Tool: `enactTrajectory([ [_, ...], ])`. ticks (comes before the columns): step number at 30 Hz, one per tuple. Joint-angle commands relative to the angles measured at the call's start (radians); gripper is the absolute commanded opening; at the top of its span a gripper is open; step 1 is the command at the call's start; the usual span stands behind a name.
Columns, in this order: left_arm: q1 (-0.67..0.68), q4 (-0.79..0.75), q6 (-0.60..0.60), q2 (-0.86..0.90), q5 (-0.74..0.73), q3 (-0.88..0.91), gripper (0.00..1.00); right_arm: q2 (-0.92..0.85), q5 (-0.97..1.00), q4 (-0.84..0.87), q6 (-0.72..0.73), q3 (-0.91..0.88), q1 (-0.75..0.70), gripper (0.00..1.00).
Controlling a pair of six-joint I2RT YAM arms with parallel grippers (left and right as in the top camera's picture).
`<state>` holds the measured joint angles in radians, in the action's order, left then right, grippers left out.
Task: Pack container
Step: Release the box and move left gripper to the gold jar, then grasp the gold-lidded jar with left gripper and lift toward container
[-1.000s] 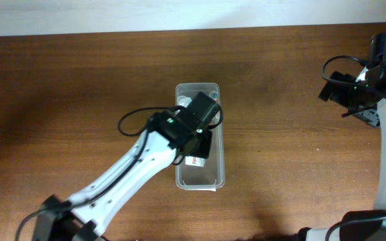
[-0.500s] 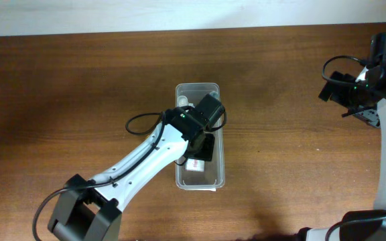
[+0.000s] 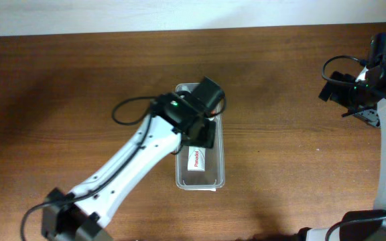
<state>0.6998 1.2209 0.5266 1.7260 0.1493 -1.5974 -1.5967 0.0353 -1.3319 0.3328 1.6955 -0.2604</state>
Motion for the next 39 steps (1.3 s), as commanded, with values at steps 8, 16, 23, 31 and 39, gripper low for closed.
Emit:
enactTrajectory([
  [8,-0.32,0.013,-0.107,-0.024,-0.05,-0.003,0.99,-0.006,-0.002,0.0,0.001,-0.007,-0.002,0.98],
  [16,-0.397,-0.04,-0.189,0.067,-0.151,0.109,0.89,-0.006,-0.002,0.0,0.001,-0.007,-0.002,0.98],
  [23,-0.397,-0.113,-0.192,0.154,-0.17,0.186,0.81,-0.006,-0.002,0.0,0.001,-0.007,-0.002,0.98],
  [31,-0.397,-0.174,-0.192,0.236,-0.191,0.209,0.64,-0.006,-0.002,0.0,0.001,-0.007,-0.002,0.99],
  [39,-0.397,-0.179,-0.207,0.253,-0.191,0.209,0.55,-0.006,-0.002,0.0,0.001,-0.007,-0.002,0.98],
])
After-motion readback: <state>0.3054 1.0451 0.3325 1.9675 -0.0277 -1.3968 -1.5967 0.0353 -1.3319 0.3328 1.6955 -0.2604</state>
